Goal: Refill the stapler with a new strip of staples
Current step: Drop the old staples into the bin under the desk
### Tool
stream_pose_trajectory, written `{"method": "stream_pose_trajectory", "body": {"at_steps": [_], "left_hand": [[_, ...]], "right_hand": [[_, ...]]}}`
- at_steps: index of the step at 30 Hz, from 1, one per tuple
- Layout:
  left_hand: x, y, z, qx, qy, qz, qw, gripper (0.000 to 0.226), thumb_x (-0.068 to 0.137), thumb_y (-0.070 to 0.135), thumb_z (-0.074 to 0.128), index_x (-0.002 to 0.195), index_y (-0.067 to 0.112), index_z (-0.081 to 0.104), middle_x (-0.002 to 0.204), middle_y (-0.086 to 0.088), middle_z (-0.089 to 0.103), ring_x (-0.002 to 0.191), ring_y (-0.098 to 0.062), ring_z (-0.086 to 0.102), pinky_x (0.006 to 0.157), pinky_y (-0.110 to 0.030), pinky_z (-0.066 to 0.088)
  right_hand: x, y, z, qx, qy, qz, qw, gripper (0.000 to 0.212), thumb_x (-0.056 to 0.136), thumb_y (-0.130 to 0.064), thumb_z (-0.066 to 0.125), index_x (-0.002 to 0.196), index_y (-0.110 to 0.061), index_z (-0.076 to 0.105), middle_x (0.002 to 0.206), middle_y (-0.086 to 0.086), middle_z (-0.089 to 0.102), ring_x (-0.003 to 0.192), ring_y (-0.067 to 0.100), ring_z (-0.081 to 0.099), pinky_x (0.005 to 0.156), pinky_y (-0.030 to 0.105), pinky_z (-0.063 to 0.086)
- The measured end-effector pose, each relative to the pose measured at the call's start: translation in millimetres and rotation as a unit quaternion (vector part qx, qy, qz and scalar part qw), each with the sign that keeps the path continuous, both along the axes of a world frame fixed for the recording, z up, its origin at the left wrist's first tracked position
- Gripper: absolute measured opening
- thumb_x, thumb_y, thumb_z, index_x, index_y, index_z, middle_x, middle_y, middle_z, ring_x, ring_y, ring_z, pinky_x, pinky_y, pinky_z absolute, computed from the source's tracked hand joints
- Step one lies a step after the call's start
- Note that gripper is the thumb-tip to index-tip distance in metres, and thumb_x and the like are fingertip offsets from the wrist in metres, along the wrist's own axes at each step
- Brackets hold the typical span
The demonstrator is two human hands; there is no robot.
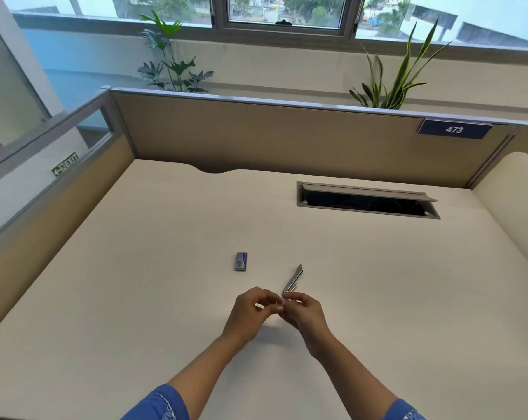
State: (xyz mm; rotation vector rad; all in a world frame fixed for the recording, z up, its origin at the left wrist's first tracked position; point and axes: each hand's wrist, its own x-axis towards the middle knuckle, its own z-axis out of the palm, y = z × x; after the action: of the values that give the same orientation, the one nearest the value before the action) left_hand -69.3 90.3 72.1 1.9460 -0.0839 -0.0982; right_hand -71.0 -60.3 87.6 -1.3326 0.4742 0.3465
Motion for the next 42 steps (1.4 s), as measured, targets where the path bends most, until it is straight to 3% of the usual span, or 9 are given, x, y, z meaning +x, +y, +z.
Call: {"method": "stream_pose_trajectory", "body": {"at_steps": [5, 10, 16, 25, 33, 37, 42], "left_hand": [[-16, 34, 6, -0.005, -0.033, 0.049, 0.998, 0.013, 0.079, 0.019, 0.078, 0.08, 0.03, 0.074, 0.082, 0.01, 0.072, 0.08, -0.003, 0.068, 0.07, -0.021, 0.056], [-41, 57, 18, 0.0, -0.085, 0.087, 0.993, 0.012, 0.08, 0.018, 0.077, 0.08, 0.03, 0.074, 0.083, 0.009, 0.072, 0.083, -0.007, 0.068, 0.069, -0.021, 0.054], [-80, 65, 28, -0.045, -0.089, 0.191, 0.977, 0.02, 0.08, 0.011, 0.077, 0.079, 0.031, 0.072, 0.082, 0.008, 0.071, 0.083, -0.004, 0.067, 0.068, -0.023, 0.054], [-136, 63, 29, -0.113, -0.047, 0.237, 0.964, 0.006, 0.076, 0.023, 0.079, 0.08, 0.024, 0.075, 0.087, 0.006, 0.074, 0.088, -0.008, 0.068, 0.068, -0.014, 0.052], [-179, 83, 20, -0.08, -0.011, 0.279, 0.957, 0.01, 0.08, 0.037, 0.075, 0.09, 0.035, 0.074, 0.094, 0.018, 0.072, 0.096, -0.004, 0.065, 0.071, -0.014, 0.052], [-200, 116, 16, -0.048, -0.012, 0.323, 0.945, 0.009, 0.084, 0.038, 0.07, 0.093, 0.04, 0.072, 0.101, 0.024, 0.07, 0.104, 0.001, 0.061, 0.085, -0.025, 0.05], [-237, 166, -4, 0.008, -0.009, 0.391, 0.92, 0.01, 0.088, 0.041, 0.064, 0.095, 0.047, 0.067, 0.103, 0.023, 0.068, 0.094, -0.001, 0.058, 0.077, -0.023, 0.045]], "right_hand": [[-8, 33, 5, 0.039, 0.0, 0.03, 0.999, 0.026, 0.083, -0.004, 0.072, 0.107, -0.006, 0.063, 0.093, 0.017, 0.077, 0.089, 0.024, 0.076, 0.09, 0.032, 0.057], [-23, 54, 12, 0.108, -0.018, 0.071, 0.992, 0.022, 0.088, -0.001, 0.067, 0.11, -0.004, 0.063, 0.094, 0.016, 0.077, 0.091, 0.022, 0.076, 0.076, 0.02, 0.059], [-39, 62, 24, 0.146, -0.039, 0.178, 0.972, 0.029, 0.088, 0.002, 0.067, 0.116, -0.002, 0.062, 0.108, 0.017, 0.075, 0.105, 0.025, 0.072, 0.082, 0.021, 0.058], [-77, 60, 25, 0.144, -0.019, 0.226, 0.963, 0.028, 0.082, 0.0, 0.074, 0.109, 0.0, 0.065, 0.096, 0.016, 0.077, 0.095, 0.024, 0.074, 0.076, 0.021, 0.058], [-102, 85, 29, 0.121, -0.01, 0.29, 0.949, 0.031, 0.08, -0.003, 0.077, 0.109, 0.001, 0.065, 0.101, 0.022, 0.075, 0.099, 0.029, 0.073, 0.079, 0.022, 0.059], [-113, 103, 30, 0.102, -0.009, 0.314, 0.944, 0.023, 0.083, 0.003, 0.072, 0.105, 0.004, 0.065, 0.092, 0.021, 0.074, 0.094, 0.032, 0.073, 0.08, 0.026, 0.06], [-129, 128, 19, 0.059, -0.023, 0.371, 0.927, 0.015, 0.082, 0.011, 0.068, 0.092, 0.0, 0.069, 0.082, 0.014, 0.073, 0.081, 0.026, 0.072, 0.082, 0.03, 0.06]]}}
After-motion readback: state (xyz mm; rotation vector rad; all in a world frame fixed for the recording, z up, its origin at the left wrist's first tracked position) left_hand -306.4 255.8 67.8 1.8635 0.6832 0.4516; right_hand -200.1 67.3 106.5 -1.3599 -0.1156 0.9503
